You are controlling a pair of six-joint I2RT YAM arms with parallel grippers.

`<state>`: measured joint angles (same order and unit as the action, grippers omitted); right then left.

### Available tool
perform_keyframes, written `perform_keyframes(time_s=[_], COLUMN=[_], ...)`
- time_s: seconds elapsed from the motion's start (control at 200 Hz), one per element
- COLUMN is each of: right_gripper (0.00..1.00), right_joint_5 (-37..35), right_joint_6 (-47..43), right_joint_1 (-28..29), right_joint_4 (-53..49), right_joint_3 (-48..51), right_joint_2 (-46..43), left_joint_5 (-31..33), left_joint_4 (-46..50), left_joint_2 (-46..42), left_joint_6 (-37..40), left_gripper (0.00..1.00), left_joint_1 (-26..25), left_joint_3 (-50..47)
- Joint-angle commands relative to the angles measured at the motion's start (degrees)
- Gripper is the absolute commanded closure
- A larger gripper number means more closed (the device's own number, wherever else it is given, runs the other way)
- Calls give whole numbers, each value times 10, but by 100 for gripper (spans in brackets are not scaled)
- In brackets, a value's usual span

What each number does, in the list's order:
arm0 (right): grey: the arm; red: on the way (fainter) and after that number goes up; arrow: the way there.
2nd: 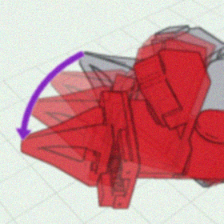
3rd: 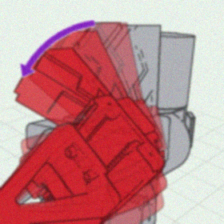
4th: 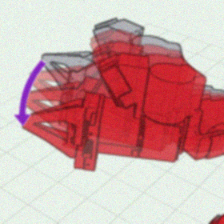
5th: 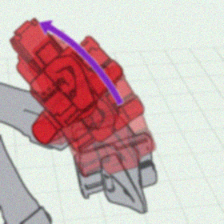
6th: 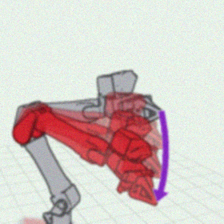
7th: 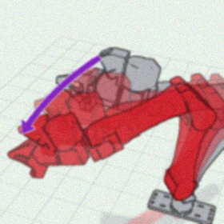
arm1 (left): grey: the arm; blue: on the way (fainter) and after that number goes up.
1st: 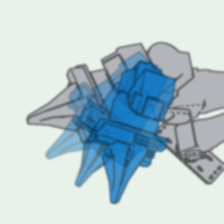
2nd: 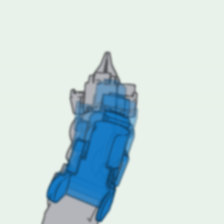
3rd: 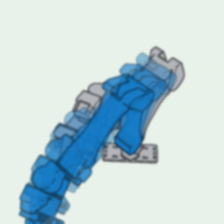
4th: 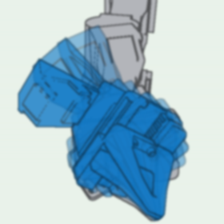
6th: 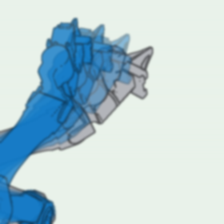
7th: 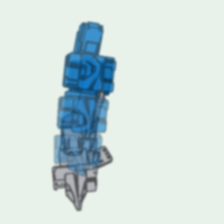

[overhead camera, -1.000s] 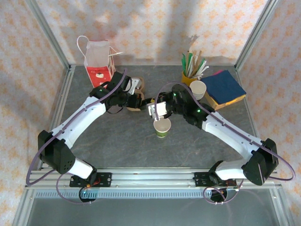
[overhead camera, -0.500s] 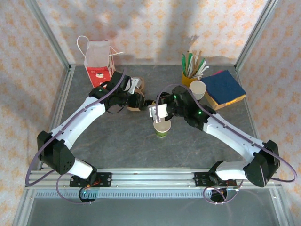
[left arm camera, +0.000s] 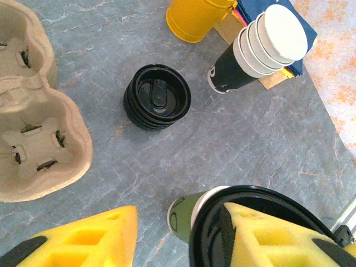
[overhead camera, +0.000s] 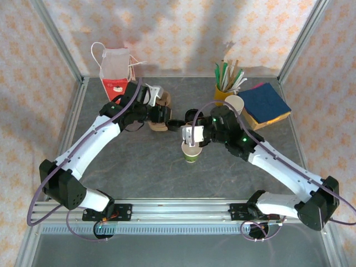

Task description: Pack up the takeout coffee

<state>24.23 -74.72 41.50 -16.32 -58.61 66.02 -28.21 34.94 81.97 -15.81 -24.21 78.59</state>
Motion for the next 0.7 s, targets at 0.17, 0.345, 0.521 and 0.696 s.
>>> perform_keyframes(time_s=[0.17, 0.345, 0.521, 0.696], right_gripper=[100, 100, 100, 100], right_joint_5=[14, 10, 10, -2], right_joint_6=[236, 451, 607, 746], right_joint_1=[4, 4, 4, 4], right_joint_4=[-37, -44, -71, -100], right_joint_3=[-10, -17, -20, -27], right_joint_2=[-58, -72, -76, -78], left_joint_5=[10, 9, 7, 6], left_joint_4=[-32, -35, -38, -43], left_joint_2=[-32, -35, -39, -45], left_joint_6=[-18, -19, -21, -24], left_gripper=[52, 52, 52, 52], left_joint_1=[20, 23, 24, 25], left_joint_3=[-4, -12, -19, -27])
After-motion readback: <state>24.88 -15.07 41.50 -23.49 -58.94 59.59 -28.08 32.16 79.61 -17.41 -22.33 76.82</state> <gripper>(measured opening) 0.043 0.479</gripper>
